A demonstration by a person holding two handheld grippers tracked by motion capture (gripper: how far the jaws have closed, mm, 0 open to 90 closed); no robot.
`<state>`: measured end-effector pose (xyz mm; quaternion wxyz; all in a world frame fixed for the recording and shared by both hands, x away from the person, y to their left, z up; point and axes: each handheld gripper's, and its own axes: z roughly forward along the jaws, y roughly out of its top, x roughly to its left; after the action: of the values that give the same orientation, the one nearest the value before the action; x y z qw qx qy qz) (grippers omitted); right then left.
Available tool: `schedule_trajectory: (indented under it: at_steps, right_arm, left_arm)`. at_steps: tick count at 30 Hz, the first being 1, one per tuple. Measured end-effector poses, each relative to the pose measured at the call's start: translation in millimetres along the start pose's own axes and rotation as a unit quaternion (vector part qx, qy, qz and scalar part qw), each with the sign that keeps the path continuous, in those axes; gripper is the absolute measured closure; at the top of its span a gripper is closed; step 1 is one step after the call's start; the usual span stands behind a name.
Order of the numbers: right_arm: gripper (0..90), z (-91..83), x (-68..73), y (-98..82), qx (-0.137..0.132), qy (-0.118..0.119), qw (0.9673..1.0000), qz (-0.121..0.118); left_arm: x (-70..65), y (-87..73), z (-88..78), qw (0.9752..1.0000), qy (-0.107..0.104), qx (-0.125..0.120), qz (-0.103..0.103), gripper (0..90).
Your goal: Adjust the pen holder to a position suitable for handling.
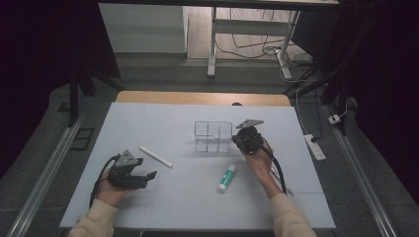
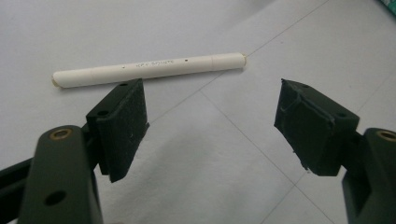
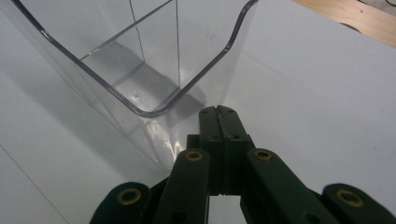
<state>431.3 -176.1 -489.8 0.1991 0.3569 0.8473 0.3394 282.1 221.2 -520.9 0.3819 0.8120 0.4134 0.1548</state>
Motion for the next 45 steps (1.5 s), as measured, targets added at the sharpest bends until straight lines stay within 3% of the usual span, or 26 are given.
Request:
schedule_trajectory:
  at_steps: [36,45]
  right_arm:
    - [89.1,18.6,21.2,14.2,0.001,0.015,0.9997,-0.022]
    - [89.1,2.3,14.3,13.5,-0.011,0.018,0.9997,-0.013]
  left_arm:
    - [-0.3,-0.1,1.5,1.0,0.002,0.005,0.001,25.5]
    - [0.4,-0.4,0.8,1.0,0.003,0.003,-0.002,25.5]
